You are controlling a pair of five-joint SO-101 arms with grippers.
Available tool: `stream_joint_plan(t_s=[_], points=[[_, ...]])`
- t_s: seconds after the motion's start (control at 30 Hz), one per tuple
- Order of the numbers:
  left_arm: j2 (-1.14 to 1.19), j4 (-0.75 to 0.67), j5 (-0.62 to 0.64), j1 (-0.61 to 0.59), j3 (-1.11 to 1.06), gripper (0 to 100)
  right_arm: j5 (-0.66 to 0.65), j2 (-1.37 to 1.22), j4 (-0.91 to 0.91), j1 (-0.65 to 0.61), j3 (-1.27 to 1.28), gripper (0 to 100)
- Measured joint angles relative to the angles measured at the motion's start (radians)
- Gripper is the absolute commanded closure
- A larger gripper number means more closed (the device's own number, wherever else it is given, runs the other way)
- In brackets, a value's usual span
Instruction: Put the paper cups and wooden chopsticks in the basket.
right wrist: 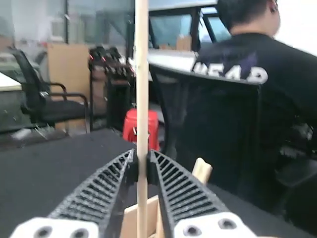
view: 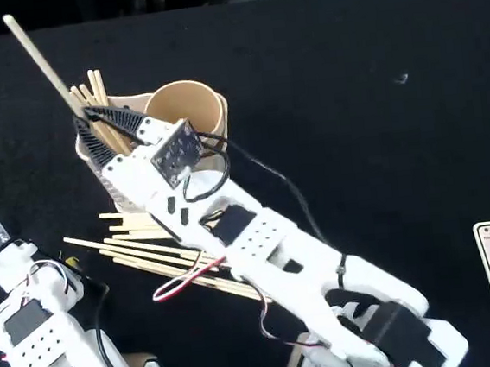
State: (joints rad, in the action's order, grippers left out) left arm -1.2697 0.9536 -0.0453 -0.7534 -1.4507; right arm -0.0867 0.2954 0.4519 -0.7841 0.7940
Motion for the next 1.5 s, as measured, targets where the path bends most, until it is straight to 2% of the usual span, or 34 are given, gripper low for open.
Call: stream_joint_plan(t_s=[0.13,0.43,0.63,0.77,0.83,0.93,1.1,1.3,1.5], points=[[0.0,0.0,0.0,0.0,0.0,76,-0.002,0.011,-0.095,-0.003,-0.014,83.3],[0.0,0.0,0.0,0.0,0.0,76,0.003,0.292,-0.488,-0.094,-0.014,88.0],[0.0,0.0,0.0,0.0,0.0,76,0.003,0.591,-0.97,-0.135,-0.014,91.1],[0.0,0.0,0.0,0.0,0.0,76,0.002,0.712,-1.335,-0.133,0.041,83.0],[0.0,0.0,0.0,0.0,0.0,76,0.0,0.72,-1.441,-0.135,0.129,79.6],[0.0,0.0,0.0,0.0,0.0,76,-0.023,0.712,-1.456,-0.133,0.298,79.7],[0.0,0.0,0.0,0.015,0.0,76,-0.084,0.611,-1.316,-0.135,0.497,81.2],[0.0,0.0,0.0,0.015,0.0,76,-0.095,0.42,-1.212,-0.135,0.497,81.5],[0.0,0.0,0.0,0.015,0.0,76,-0.129,0.198,-1.197,-0.135,0.379,86.0]])
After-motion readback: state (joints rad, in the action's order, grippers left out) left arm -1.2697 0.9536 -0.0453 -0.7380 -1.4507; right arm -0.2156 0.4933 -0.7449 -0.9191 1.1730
